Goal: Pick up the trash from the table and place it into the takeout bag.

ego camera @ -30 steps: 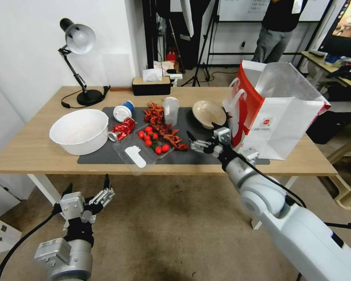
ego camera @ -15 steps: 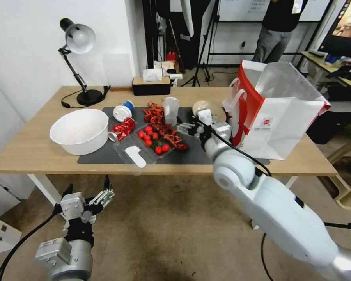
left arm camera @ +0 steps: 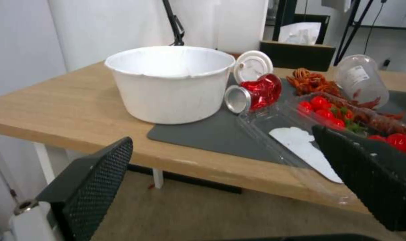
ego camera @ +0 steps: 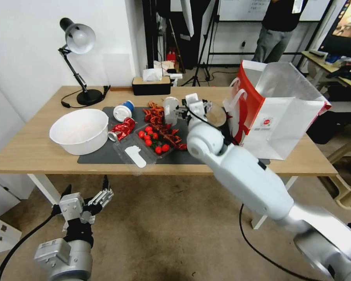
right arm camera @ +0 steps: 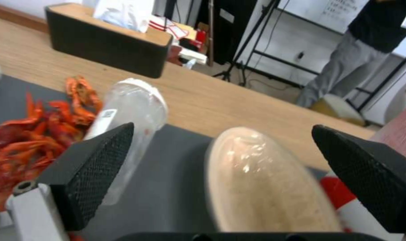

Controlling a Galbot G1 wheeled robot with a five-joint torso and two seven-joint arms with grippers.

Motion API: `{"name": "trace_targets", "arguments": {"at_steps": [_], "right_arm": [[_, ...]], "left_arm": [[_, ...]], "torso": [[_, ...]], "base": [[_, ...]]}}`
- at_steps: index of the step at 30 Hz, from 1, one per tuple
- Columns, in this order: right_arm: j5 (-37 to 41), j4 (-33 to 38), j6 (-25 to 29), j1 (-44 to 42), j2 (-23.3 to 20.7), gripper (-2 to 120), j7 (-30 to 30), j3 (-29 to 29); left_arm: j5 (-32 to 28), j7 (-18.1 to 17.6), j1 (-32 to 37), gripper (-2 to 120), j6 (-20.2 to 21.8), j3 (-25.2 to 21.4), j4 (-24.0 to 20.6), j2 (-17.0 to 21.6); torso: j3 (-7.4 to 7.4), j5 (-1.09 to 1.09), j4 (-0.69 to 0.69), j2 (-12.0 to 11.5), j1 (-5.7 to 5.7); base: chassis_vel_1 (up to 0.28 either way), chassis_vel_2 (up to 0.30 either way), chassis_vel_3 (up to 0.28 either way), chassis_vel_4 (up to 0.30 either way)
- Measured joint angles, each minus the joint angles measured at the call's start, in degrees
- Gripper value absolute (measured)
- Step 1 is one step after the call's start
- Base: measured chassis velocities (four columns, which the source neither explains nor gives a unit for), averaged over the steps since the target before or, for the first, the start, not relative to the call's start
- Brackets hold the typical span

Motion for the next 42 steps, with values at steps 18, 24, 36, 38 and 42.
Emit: {"name": "trace_targets", "arguments": {"at_steps": [18, 24, 36, 38, 42], "right_arm": [[-3.96, -4.98, -0.19, 2.92, -3.22, 100, -2.44, -5.24], [-4.47, -5.53, -0.1, 2.23, -4.06, 100, -2.71, -5.55], [-5.61, -6.33, -0.02, 0.97, -4.59, 100, -3.75, -5.34], [-5.83, -6.71, 0.0, 0.82, -4.56, 100, -3.72, -5.24], [-5.85, -6.78, 0.0, 0.8, -4.57, 100, -3.72, -5.22]], "left_arm": [[-0.85, -0.09, -1.06, 100, -0.05, 0.17, 0.17, 0.67], [-0.99, -0.11, -1.04, 100, -0.05, 0.11, 0.08, 0.82], [-1.05, -0.18, -1.21, 100, -0.05, 0.14, 0.22, 0.87], [-1.06, -0.19, -1.32, 100, -0.04, 0.22, 0.34, 0.88], [-1.06, -0.19, -1.34, 100, -0.04, 0.23, 0.35, 0.88]], "torso": [[0.0, 0.01, 0.0, 0.0, 0.0], [0.0, 0.0, 0.0, 0.0, 0.0], [0.0, 0.01, 0.0, 0.0, 0.0], [0.0, 0.01, 0.0, 0.0, 0.0], [0.0, 0.0, 0.0, 0.0, 0.0]], "base": [[0.0, 0.0, 0.0, 0.0], [0.0, 0.0, 0.0, 0.0], [0.0, 0.0, 0.0, 0.0], [0.0, 0.0, 0.0, 0.0], [0.0, 0.0, 0.0, 0.0]]}}
